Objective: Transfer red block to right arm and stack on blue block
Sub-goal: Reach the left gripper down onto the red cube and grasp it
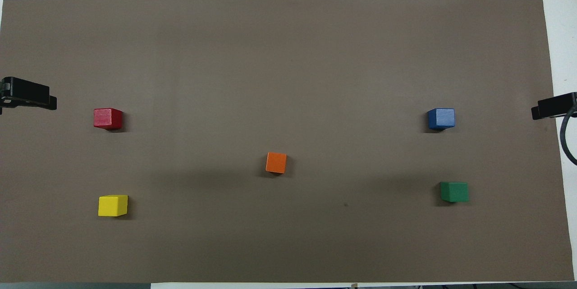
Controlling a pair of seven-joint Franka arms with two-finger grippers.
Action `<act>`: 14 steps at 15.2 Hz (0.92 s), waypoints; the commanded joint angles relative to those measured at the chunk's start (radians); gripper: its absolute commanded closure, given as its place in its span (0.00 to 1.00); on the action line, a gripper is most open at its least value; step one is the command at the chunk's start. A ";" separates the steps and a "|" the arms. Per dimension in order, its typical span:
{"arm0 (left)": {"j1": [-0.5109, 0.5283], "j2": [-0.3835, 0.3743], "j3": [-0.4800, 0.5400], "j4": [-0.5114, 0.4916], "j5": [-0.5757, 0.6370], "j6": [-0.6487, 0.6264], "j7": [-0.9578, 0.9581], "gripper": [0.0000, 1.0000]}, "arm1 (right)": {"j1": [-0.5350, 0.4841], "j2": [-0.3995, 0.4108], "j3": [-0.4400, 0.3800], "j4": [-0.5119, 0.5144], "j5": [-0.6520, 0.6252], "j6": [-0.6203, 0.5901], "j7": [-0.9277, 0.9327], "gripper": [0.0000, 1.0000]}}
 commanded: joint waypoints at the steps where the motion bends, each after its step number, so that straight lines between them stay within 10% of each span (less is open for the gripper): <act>1: -0.012 -0.018 0.011 -0.026 0.006 0.006 -0.003 0.00 | -0.013 0.003 0.010 0.007 -0.019 -0.004 -0.005 0.00; 7: -0.011 -0.027 0.022 -0.042 0.006 -0.020 -0.014 0.00 | -0.017 0.003 0.010 0.007 -0.019 -0.007 -0.014 0.00; 14: 0.044 -0.007 0.031 -0.325 0.030 0.355 0.078 0.00 | -0.020 -0.041 0.010 -0.083 0.002 0.005 -0.009 0.00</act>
